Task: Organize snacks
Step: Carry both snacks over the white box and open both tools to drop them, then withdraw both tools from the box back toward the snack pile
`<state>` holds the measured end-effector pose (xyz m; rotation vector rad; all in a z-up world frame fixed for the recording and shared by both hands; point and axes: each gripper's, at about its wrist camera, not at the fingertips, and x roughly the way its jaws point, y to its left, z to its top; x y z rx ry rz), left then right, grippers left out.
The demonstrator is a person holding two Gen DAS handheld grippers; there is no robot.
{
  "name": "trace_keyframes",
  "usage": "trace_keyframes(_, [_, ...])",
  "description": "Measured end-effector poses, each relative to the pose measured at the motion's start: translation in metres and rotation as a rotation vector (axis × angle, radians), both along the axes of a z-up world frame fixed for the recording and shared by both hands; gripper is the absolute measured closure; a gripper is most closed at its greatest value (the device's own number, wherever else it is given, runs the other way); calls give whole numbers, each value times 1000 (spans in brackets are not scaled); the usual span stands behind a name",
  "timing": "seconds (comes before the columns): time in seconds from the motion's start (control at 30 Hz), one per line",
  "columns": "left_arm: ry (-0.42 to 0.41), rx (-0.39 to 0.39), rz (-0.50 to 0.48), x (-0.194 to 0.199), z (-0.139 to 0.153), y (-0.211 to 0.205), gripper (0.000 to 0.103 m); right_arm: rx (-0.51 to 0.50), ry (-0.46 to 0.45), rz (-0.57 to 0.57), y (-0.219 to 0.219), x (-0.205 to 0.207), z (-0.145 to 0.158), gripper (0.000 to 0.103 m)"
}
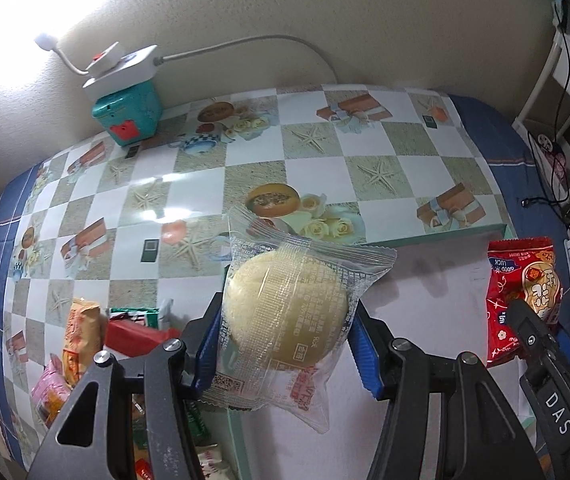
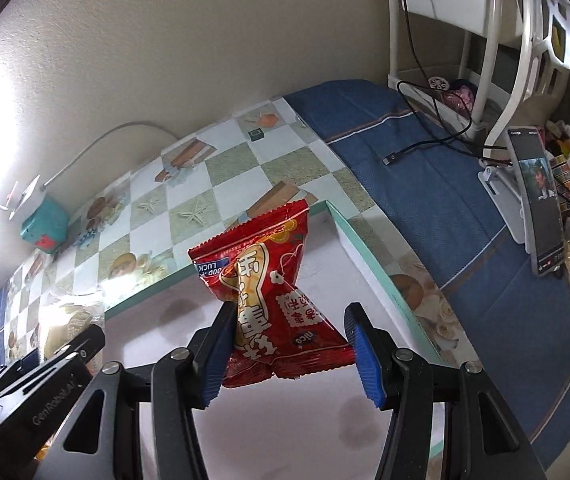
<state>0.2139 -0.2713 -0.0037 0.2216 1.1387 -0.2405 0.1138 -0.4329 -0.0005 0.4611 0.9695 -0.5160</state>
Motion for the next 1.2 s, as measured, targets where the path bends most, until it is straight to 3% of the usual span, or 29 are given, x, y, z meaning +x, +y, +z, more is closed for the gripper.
trace_keyframes(0.7, [105, 10, -7, 8, -37, -12, 43, -12, 114, -5, -5, 16, -37, 43])
trace_keyframes(0.83, [90, 0, -6, 7, -27, -10, 32, -6, 115, 0, -4, 16, -34, 28])
trace_keyframes(1.0, [52, -24, 30, 9, -8, 2, 25, -23, 121, 12, -3, 18, -26, 26])
trace_keyframes(1.07, [34, -31, 50, 10, -3, 8, 18, -31, 121, 24, -2, 19, -22, 17])
trace_keyframes(1.1, [22, -37, 63, 9, 0, 12, 17, -28, 119, 34, -1, 18, -20, 2])
trace_keyframes(1.2, [-9, -46, 92, 7, 4, 25, 15, -31, 123, 55, 0, 17, -14, 0])
